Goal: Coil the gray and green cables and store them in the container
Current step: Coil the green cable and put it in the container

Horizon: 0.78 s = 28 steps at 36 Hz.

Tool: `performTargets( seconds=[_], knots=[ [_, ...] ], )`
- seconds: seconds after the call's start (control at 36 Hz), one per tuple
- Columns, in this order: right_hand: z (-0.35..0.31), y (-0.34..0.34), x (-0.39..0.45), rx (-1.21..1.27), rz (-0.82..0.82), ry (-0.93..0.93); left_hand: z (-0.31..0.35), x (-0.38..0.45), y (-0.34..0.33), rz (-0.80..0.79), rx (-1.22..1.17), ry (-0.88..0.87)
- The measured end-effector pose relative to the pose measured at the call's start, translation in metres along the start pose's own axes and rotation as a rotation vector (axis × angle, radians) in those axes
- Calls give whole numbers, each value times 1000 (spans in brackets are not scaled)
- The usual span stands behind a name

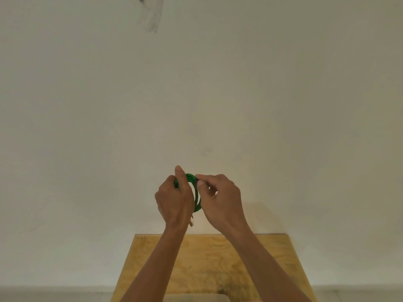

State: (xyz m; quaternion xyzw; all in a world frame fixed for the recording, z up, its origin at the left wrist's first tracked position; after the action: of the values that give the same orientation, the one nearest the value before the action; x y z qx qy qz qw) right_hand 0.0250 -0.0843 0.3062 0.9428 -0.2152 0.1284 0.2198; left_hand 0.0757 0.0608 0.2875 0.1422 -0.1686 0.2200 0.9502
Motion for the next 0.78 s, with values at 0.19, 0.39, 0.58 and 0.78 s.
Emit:
performTargets(
  seconds=[0.19, 0.39, 0.58, 0.78],
  knots=[
    [15, 2, -1, -50, -13, -86, -7, 0, -1, -44, -108, 6],
    [32, 0, -2, -62, 34, -99, -8, -4, -14, -201, -140, -45],
    [47, -6, -2, 152, -35, -214, -13, -2, -16, -323, -260, 70],
    [44, -27, -4, 378, -362, -244, -14, -4, -17, -428, -407, 137]
  ],
)
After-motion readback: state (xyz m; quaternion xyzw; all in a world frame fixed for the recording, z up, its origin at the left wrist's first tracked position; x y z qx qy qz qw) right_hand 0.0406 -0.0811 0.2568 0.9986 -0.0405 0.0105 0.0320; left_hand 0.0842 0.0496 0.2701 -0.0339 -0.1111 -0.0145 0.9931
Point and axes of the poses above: each hand's wrist, its own x-axis towards the middle knuckle, its own y-axis out of the back of the hand, z = x × y, the point moved 9 cm from there along x, towards the middle knuckle, and after that the axes turned 2 degrees about z, right-handed, at the moved point
